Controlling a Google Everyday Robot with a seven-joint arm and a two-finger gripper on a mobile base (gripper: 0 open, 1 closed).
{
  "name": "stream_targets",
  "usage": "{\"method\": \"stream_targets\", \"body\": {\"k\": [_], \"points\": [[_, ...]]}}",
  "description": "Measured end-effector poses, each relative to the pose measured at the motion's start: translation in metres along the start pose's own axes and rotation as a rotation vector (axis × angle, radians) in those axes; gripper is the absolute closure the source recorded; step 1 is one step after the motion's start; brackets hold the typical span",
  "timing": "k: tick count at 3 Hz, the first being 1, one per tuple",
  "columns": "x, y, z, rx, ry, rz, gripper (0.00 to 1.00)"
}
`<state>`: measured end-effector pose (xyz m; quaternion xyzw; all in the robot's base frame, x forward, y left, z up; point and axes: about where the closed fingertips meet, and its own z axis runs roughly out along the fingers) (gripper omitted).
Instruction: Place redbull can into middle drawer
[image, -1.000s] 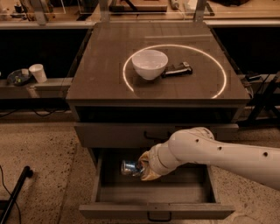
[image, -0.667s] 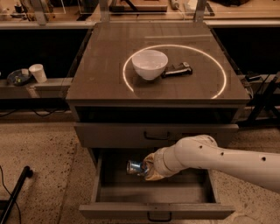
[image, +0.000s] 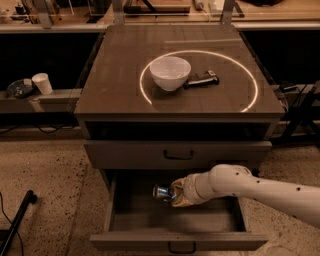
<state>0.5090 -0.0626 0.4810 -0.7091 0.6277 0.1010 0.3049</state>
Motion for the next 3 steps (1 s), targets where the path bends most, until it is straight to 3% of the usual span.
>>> {"method": "stream_targets", "body": {"k": [1, 2, 3], "points": [[0.029, 0.008, 0.020, -0.016, -0.057, 0.012, 1.00], [0.055, 0.021, 0.039, -0.044, -0.106, 0.010, 0.81], [0.067, 0.029, 0.047, -0.044, -0.122, 0.008, 0.58]]}}
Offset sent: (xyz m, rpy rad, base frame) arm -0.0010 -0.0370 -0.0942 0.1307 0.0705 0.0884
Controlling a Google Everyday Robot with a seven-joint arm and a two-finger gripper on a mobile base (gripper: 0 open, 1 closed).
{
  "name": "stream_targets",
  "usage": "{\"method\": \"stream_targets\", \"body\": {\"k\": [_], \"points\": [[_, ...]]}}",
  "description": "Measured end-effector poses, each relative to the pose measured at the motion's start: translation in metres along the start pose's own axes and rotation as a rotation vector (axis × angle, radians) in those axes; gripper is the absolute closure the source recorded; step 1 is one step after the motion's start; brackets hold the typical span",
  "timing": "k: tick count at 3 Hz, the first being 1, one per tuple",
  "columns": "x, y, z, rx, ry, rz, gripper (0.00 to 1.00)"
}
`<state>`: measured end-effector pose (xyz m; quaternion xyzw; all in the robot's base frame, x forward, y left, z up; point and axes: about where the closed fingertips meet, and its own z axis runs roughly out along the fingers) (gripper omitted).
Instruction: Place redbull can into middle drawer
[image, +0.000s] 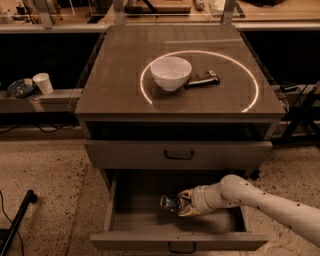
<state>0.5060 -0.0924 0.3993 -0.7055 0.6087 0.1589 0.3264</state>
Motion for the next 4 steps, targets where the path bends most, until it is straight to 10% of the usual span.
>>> {"method": "stream_targets", "body": {"k": [2, 4], "points": [[0.0000, 0.0005, 0.0007, -0.001, -0.001, -0.001, 0.11], [0.0000, 0.0005, 0.0008, -0.001, -0.001, -0.001, 0.00]]}}
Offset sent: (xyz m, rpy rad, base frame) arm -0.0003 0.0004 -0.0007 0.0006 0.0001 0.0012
